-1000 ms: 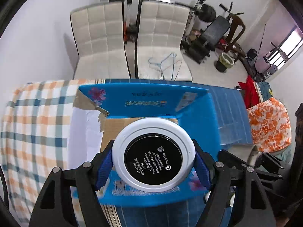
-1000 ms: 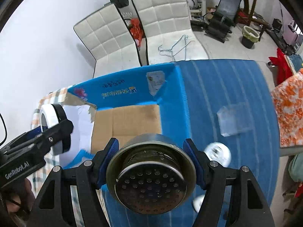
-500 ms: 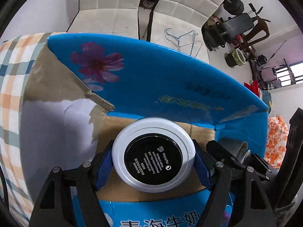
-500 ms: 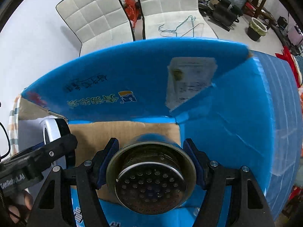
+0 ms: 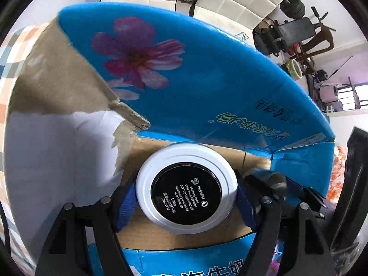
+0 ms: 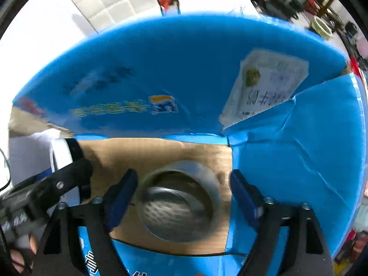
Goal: Organize rigid objects
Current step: 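Carry the jar with the left tool while the right tool carries the mesh cup into the blue box, then lower the jar into the box with the left tool while the right tool lowers the cup, then lift both open tools out of the blue box, then grasp the white earbud case on the tablecloth with the left tool, then grasp the dark grey charger with the right tool while the left tool holds the earbud case, then carry the earbud case with the left tool while the right tool carries the charger into the box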
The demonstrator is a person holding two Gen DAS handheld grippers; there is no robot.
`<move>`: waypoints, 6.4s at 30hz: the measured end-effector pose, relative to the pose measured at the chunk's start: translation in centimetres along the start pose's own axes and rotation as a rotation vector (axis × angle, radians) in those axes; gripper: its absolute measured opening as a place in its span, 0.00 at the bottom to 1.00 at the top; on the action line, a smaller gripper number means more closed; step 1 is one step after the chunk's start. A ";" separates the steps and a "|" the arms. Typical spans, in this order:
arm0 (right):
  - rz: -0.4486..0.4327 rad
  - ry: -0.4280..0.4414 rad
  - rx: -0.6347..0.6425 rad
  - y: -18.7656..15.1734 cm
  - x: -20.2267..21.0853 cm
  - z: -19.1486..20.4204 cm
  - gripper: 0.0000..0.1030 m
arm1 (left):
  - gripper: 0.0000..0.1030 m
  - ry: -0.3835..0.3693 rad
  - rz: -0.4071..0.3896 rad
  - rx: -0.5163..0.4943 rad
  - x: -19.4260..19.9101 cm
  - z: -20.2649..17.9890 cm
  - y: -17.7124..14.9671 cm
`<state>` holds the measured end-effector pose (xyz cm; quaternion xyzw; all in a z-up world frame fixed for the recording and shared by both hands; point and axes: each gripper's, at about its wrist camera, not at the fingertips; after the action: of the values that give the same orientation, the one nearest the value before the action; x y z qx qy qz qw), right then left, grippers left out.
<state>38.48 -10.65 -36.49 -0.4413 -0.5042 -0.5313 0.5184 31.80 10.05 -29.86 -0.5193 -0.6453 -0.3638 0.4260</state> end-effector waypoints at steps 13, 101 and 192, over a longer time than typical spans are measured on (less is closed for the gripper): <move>0.055 -0.109 0.080 -4.2 2.9 -1.3 0.97 | 0.72 0.013 0.093 -0.055 -2.4 -1.7 -0.5; 0.095 0.095 -0.188 -27.7 5.2 -32.1 0.83 | 0.82 0.302 0.158 -0.292 -16.4 -23.7 -26.1; -0.207 0.143 -0.007 -14.3 17.8 -3.8 0.59 | 0.48 0.280 -0.319 -0.304 11.4 -10.8 -12.9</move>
<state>23.11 -17.01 -20.33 -0.3493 -0.5070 -0.6140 0.4939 19.95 1.77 -15.55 -0.4135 -0.5919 -0.5875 0.3653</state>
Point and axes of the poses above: each gripper's, at about its wrist camera, not at the fingertips, and x roughly against the way its jaws point, z to its left, y to its top, and after that the axes turned 1 degree about -y, right-handed
